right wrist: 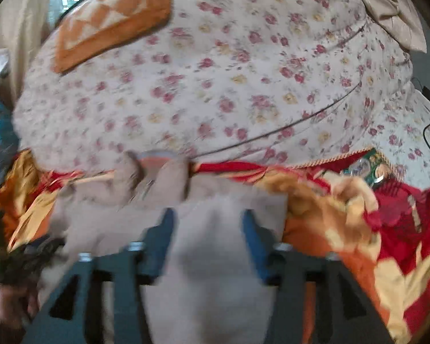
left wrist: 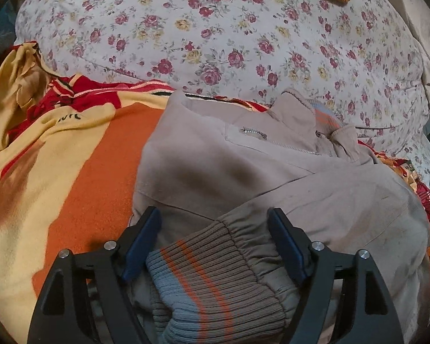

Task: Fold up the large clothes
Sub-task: 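Press both grippers onto the jacket body over the folded sleeves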

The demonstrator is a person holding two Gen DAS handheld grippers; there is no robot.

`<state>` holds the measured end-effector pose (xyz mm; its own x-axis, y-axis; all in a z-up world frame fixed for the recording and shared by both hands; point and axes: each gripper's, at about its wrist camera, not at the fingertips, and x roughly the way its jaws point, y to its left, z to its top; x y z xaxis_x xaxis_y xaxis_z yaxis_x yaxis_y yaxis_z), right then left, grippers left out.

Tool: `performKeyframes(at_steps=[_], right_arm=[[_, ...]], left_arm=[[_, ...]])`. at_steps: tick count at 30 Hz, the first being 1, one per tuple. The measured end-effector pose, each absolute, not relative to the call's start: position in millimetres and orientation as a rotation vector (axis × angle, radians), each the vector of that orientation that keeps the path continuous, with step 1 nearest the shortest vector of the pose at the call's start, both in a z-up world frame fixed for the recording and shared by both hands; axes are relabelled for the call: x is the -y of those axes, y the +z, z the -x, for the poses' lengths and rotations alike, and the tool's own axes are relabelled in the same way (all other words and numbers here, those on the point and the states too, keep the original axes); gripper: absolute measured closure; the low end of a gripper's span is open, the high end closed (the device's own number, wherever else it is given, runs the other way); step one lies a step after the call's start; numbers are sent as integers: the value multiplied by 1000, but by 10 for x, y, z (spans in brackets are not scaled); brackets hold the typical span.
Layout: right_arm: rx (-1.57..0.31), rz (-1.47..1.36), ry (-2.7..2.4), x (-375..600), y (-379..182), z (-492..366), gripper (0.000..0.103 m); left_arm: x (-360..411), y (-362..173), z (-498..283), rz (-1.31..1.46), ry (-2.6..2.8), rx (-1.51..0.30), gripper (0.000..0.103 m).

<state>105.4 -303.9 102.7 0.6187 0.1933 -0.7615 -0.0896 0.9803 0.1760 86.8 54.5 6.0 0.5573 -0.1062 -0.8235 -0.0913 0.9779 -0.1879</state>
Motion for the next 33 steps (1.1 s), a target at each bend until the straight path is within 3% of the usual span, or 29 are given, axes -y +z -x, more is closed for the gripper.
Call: performKeyframes(at_steps=[4, 5, 12, 18, 22, 24, 27, 30, 33], right_arm=[[-1051, -29, 129, 3018, 351, -957, 37], [-1020, -13, 138, 3028, 270, -942, 35], [-1004, 93, 165, 2823, 304, -881, 13], [-1005, 81, 208, 2783, 299, -865, 3], [-1016, 113, 165, 2749, 347, -852, 7], [-1006, 153, 100, 2714, 516, -802, 30], [-938, 89, 130, 2660, 778, -609, 30], [-957, 70, 208, 2487, 708, -493, 30], [-1026, 134, 211, 2374, 378, -503, 29]], left_arm=[[-563, 59, -855, 222, -21, -980, 28], [-567, 58, -852, 222, -26, -980, 27], [-538, 52, -865, 191, -24, -990, 23], [-480, 14, -898, 160, -36, -1003, 15], [-458, 10, -901, 145, -34, -1003, 14], [-502, 72, -839, 150, -11, -967, 26], [-541, 291, -712, 160, 15, -883, 38], [-464, 633, -453, 128, -47, -743, 38], [-256, 589, -377, 62, -157, -782, 38]])
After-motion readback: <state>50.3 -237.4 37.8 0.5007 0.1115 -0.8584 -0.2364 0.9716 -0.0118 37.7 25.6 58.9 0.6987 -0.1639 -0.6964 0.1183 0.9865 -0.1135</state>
